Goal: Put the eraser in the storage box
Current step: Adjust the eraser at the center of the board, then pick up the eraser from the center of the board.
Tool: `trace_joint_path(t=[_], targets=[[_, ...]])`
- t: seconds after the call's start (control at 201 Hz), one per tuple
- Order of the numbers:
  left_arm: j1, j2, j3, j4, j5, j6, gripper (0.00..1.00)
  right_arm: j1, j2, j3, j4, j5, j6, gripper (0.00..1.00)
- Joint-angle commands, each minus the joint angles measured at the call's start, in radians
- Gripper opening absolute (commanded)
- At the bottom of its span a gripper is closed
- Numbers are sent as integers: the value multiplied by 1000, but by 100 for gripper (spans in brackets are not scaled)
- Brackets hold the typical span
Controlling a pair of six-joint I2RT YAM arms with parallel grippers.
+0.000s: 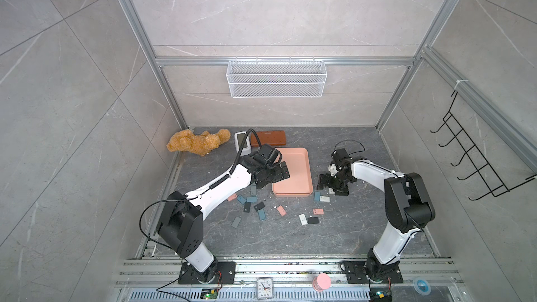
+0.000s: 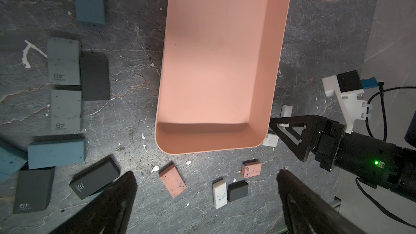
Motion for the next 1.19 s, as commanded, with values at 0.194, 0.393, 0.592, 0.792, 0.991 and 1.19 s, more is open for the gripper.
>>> trace_joint_path(t=[0.194,0.393,0.592,0.792,0.991,1.19], targets=[[-3,6,41,-4,18,33,100,3,37,50,-60,171,41,64],[-3,3,39,-7,17,34,100,19,71,67,-78,208,13,49],[-3,1,31,-6,15,30,100,36,90,62,-80,228,9,43],[-2,9,48,-9,10,33,100,42,75,95,-94,244,5,27],[8,24,91,-31,-1,67,100,60,73,248,-185,250,-8,23],[80,5,109,-44,20,87,100,131,129,511,-304,263,7,23]])
